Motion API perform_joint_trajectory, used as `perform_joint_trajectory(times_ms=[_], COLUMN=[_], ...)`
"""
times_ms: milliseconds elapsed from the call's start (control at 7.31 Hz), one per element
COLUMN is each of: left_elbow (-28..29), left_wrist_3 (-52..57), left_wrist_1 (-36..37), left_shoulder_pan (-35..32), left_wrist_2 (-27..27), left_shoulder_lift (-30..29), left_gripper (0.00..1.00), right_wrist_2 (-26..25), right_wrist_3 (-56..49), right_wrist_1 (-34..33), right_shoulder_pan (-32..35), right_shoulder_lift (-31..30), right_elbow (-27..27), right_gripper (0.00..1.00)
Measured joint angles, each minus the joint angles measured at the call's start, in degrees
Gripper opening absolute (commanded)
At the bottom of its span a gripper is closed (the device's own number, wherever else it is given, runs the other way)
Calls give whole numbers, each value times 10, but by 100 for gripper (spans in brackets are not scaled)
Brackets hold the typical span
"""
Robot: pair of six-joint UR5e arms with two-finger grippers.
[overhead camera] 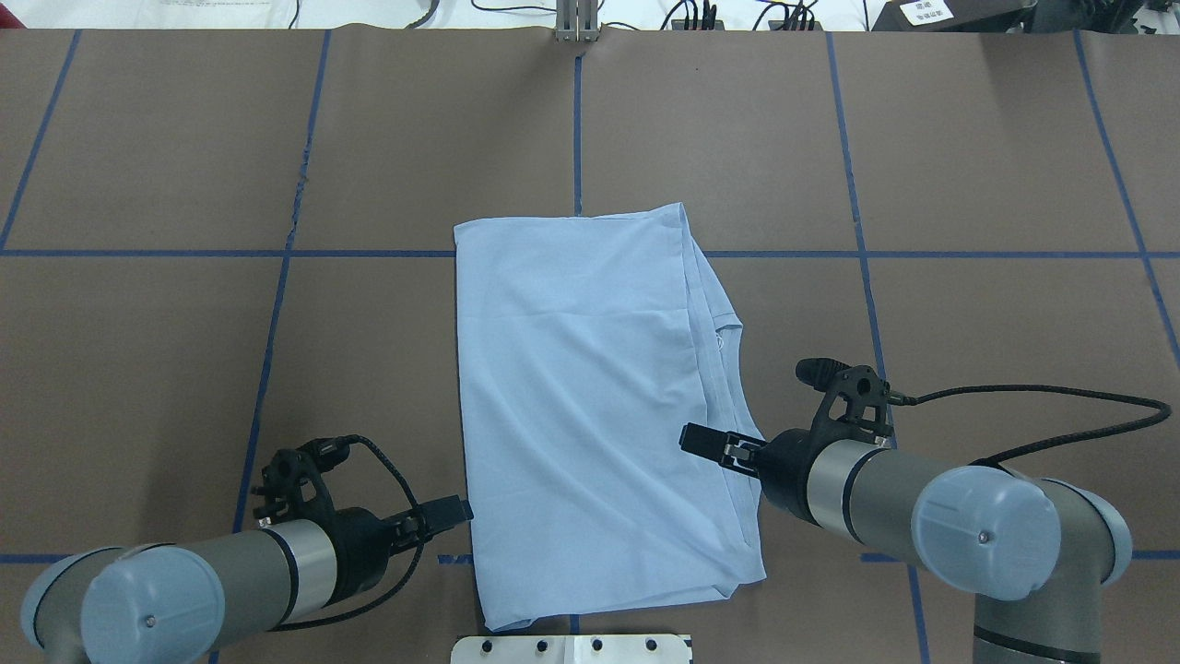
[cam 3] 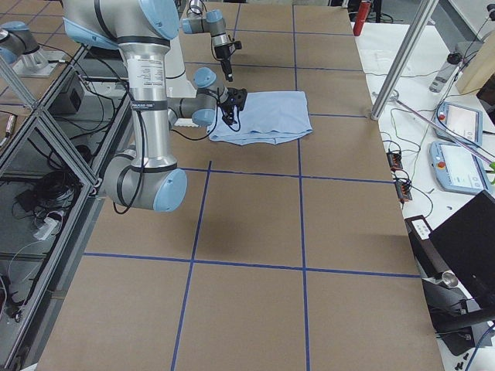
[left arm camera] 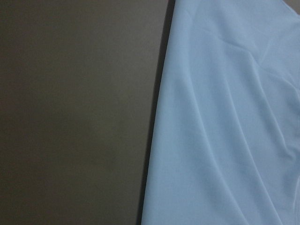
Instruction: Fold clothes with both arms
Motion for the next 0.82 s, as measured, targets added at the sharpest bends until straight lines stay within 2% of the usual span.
perform_joint_trajectory(times_ms=[684,821], left_elbow=[40,45], left_wrist_3=[-29,-30], left_wrist_1=[2,2], left_shoulder_pan=[43,46], left_wrist_2=[4,4], left_shoulder_lift=[-38,-44], left_gripper=[82,77], right_wrist_2=[0,0], right_wrist_3=[8,9], right_wrist_1=[0,1], right_shoulder_pan=[0,0], right_shoulder_lift=[1,1], right_elbow=[-4,-5], right_gripper=[100,100])
